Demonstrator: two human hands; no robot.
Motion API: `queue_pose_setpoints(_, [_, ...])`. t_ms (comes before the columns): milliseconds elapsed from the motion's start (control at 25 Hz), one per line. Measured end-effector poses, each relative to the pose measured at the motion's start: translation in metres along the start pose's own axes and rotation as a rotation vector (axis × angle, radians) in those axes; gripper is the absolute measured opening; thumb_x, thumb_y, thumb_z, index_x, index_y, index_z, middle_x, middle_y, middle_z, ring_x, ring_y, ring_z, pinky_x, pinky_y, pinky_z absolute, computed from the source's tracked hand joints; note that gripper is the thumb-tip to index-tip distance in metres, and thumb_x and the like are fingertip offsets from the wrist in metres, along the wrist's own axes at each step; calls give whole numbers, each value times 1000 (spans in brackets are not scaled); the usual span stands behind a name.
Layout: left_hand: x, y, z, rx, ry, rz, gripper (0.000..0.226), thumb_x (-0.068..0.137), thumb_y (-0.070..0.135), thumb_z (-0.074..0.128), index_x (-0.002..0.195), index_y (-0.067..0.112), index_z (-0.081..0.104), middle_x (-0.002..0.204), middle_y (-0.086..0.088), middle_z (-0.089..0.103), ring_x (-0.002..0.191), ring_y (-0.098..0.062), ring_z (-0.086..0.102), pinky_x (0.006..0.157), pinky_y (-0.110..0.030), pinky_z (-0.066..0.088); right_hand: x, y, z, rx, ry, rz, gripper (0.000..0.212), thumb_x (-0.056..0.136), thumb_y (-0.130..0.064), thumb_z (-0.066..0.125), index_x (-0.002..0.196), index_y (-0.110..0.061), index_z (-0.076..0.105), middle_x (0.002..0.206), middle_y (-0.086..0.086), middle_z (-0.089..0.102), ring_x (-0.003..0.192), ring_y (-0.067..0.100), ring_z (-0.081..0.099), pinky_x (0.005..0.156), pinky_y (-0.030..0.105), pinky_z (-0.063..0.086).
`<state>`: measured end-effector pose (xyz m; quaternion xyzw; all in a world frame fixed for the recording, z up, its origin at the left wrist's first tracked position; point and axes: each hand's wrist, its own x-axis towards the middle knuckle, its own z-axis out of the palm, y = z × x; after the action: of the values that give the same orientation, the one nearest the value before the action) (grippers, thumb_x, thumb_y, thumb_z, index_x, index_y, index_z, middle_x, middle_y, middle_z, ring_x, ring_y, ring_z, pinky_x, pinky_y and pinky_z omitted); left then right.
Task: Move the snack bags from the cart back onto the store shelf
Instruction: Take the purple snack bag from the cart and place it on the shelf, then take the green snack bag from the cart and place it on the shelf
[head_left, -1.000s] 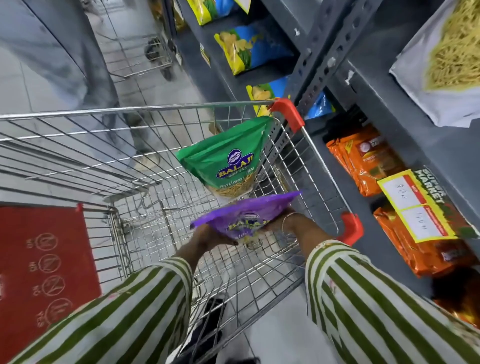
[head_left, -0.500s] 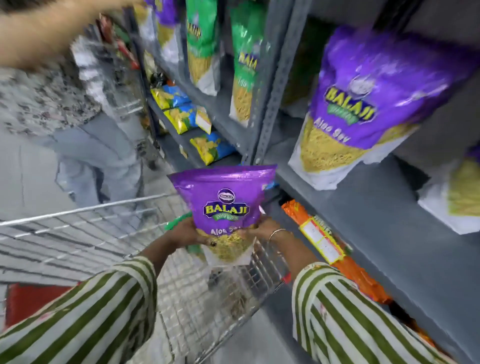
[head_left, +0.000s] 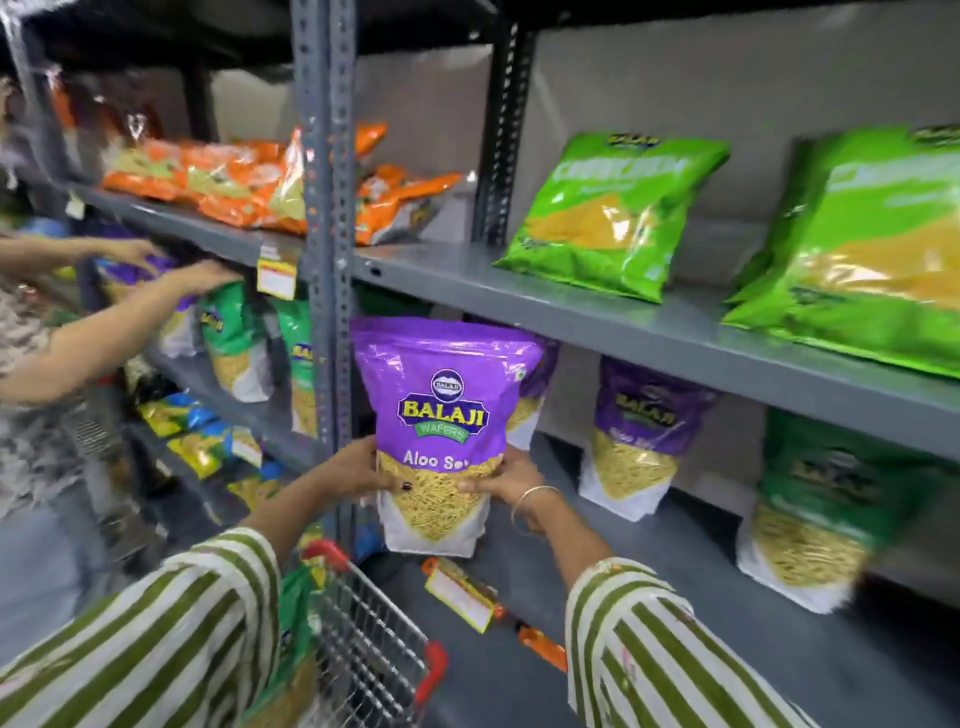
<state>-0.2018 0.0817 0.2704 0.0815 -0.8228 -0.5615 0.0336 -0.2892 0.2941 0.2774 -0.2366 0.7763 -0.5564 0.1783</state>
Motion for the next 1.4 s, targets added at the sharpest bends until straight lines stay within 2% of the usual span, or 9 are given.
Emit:
queue_pose_setpoints(200, [57, 26, 81, 163, -164, 36, 85, 40, 29, 87, 118, 11, 58, 119, -11, 67, 113, -27, 61, 100, -46, 49, -30, 33, -71, 16, 244, 110, 25, 64, 6, 78, 77, -5, 59, 50, -16, 61, 39, -12, 50, 52, 10, 44])
queue_pose_setpoints(400, [97, 48, 153, 134, -323, -36, 73, 49, 14, 88, 114, 9, 56, 88, 10, 69, 90, -5, 59, 71, -15, 50, -37, 78, -120, -20, 454, 166, 47, 59, -4, 84, 101, -4, 62, 79, 2, 62, 77, 19, 59, 56, 7, 47])
queue_pose_setpoints(520, [122, 43, 168, 113, -331, -19, 79, 44, 6, 84, 118, 4, 56, 103, -6, 69, 101, -17, 55, 88, -36, 55, -32, 96, -135, -64, 515, 211, 56, 57, -12, 86, 107, -3, 62, 92, 9, 66, 93, 23, 63, 78, 26, 48])
queue_pose_setpoints(760, [137, 39, 180, 110, -334, -5, 89, 43, 13, 82, 125, 6, 48, 126, -16, 60, 117, -29, 56, 100, -47, 47, -24, 117, -138, 150, 559, 190, 59, 54, -5, 86, 107, -1, 60, 94, 9, 66, 85, 21, 61, 60, 12, 55])
queue_pose_setpoints(880, [129, 43, 183, 138, -341, -73, 76, 65, 4, 78, 130, 10, 40, 126, -11, 58, 110, -23, 53, 80, -32, 51, -24, 121, -137, 275, 481, 198, 91, 30, -21, 93, 112, -2, 57, 101, 14, 68, 96, 30, 65, 90, 46, 54])
queue_pose_setpoints(1040, [118, 37, 177, 184, -307, -168, 79, 74, 11, 72, 139, 12, 25, 137, -14, 46, 114, -26, 47, 83, -36, 40, -24, 111, -150, -68, 361, 386, 106, 32, -40, 92, 122, -3, 48, 113, 10, 63, 107, 29, 59, 99, 42, 47])
queue_pose_setpoints(1200, [84, 28, 134, 224, -335, -243, 55, 79, 20, 68, 127, 11, 44, 128, -14, 52, 111, -23, 50, 81, -32, 41, -35, 58, -138, -612, -172, 884, 28, 85, -36, 58, 86, -8, 60, 64, 5, 65, 65, 20, 56, 71, 32, 51])
queue_pose_setpoints(1320, [56, 3, 86, 325, -394, -341, 7, 86, 19, 57, 92, 16, 59, 97, -8, 59, 80, -14, 55, 60, -24, 42, -23, 19, -89, -682, -426, 901, 39, 92, -44, 41, 69, -14, 49, 69, 0, 65, 70, 20, 55, 71, 30, 45])
queue_pose_setpoints(1400, [33, -23, 49, 349, -442, -511, 16, 90, 16, 48, 76, 17, 55, 85, -2, 58, 73, -11, 54, 62, -27, 43, -6, 10, -40, -657, -425, 708, 34, 90, -41, 47, 69, -14, 50, 78, 0, 59, 68, 18, 55, 75, 32, 44])
